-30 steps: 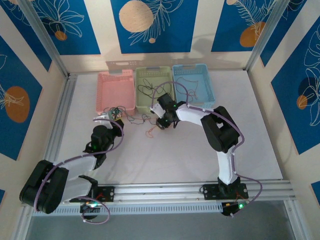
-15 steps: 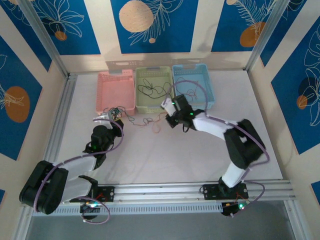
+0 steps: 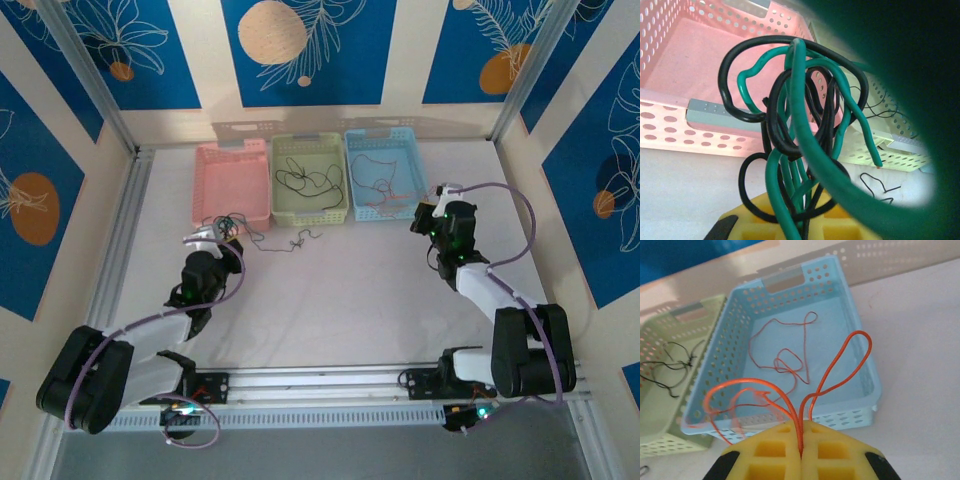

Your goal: Untangle the cables

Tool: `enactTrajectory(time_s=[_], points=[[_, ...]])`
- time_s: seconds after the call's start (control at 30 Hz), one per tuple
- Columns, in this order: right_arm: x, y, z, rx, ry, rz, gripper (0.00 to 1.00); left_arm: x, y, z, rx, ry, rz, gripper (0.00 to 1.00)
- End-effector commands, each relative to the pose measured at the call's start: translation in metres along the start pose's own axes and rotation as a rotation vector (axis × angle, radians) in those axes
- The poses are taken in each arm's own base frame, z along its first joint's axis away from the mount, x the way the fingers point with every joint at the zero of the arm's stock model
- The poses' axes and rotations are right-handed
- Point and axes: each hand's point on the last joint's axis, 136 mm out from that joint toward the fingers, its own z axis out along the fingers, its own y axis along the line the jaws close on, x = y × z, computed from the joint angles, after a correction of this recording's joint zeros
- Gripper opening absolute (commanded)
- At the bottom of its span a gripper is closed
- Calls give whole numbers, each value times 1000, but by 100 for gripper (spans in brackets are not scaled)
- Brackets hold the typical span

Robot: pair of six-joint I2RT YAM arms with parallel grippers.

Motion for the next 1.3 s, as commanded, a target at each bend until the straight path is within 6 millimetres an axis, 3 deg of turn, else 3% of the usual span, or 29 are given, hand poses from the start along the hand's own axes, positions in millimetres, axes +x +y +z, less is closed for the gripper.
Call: enactTrajectory(time_s=[0.0,0.17,0.33,0.43,0.53,0.6,0.7,0.77,0.87,0.97,1.07,1.17,1.27], points=[[-18,27,0,-124,-58,57,0,-9,3,0,-15,-29,-21,0],[-33,39,-5,-153,-82,32,0,-8,1,1,-6,-23,-18,0],[-62,45,2,-134,-88,36,0,-7,0,2,1,-16,-18,0],[-86,34,17,-27,-74,98,0,-7,0,2,2,-14,-18,0],[-99,29,45,29,-17,120,2,-6,-3,3,14,-12,-15,0],[-104,24,65,64,8,138,8,-6,-4,3,21,-11,-15,0],[-101,19,100,102,61,162,34,-7,-6,3,31,-10,-12,0],[-93,23,121,113,124,147,41,-6,-7,3,36,-9,-10,0],[-87,39,129,88,137,78,43,-6,-7,3,40,-9,-10,0],[-84,59,115,1,100,61,43,-6,-9,3,51,-7,-8,0],[-75,98,93,-202,87,-1,42,-6,-14,3,75,-5,-1,0],[-40,150,72,-433,129,-146,41,-7,-22,1,121,-7,5,0],[15,207,45,-706,202,-340,40,-9,-33,-1,188,-18,16,0]])
